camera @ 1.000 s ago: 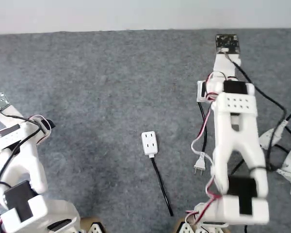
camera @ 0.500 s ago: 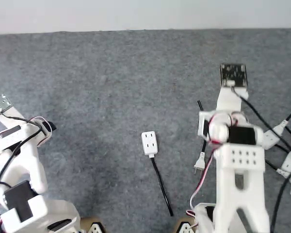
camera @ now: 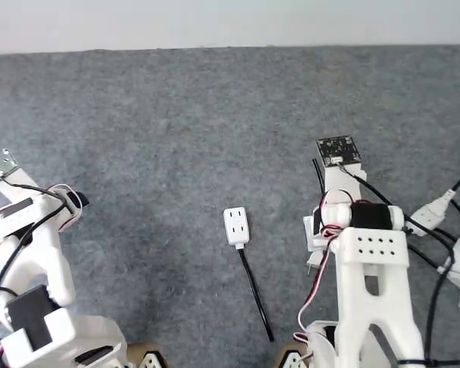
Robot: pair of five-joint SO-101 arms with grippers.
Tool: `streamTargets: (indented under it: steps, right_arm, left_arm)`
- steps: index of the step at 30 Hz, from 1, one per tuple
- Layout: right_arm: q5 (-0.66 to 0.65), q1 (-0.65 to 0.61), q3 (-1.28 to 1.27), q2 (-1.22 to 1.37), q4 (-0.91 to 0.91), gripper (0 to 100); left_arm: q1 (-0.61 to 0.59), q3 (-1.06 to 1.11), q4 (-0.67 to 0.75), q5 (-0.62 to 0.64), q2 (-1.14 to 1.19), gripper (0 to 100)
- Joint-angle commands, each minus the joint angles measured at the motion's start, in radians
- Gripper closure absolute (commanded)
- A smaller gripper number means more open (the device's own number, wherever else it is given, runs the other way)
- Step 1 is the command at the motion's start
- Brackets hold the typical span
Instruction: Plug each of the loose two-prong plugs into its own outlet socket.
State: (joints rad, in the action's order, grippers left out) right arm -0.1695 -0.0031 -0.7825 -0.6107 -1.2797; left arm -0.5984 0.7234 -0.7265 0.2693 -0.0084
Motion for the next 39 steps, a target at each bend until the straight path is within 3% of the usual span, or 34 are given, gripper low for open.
streamTargets:
  steps: [1,12,24,32,36,39]
  right_arm:
    - [0.031,0.013,-0.025,0.007,0.091,86.2]
    - [0.068,0.013,-0.239,0.008,0.352,86.3]
    - [0.084,0.041,-0.259,0.008,0.361,86.1]
    - [0.084,0.033,-0.117,0.071,0.246,86.1]
    - [0.086,0.015,0.091,0.188,0.044,86.1]
    - [0.089,0.01,0.161,0.242,-0.004,86.4]
  left_arm:
    - [0.008,-0.019,0.02,-0.008,-0.014,70]
    - [0.008,-0.019,0.02,-0.008,-0.014,70]
    - [0.006,-0.019,0.02,-0.008,-0.014,70]
    - [0.006,-0.019,0.021,-0.008,-0.012,70]
    - [0.006,-0.019,0.021,-0.008,-0.012,70]
    - [0.006,-0.019,0.021,-0.008,-0.012,70]
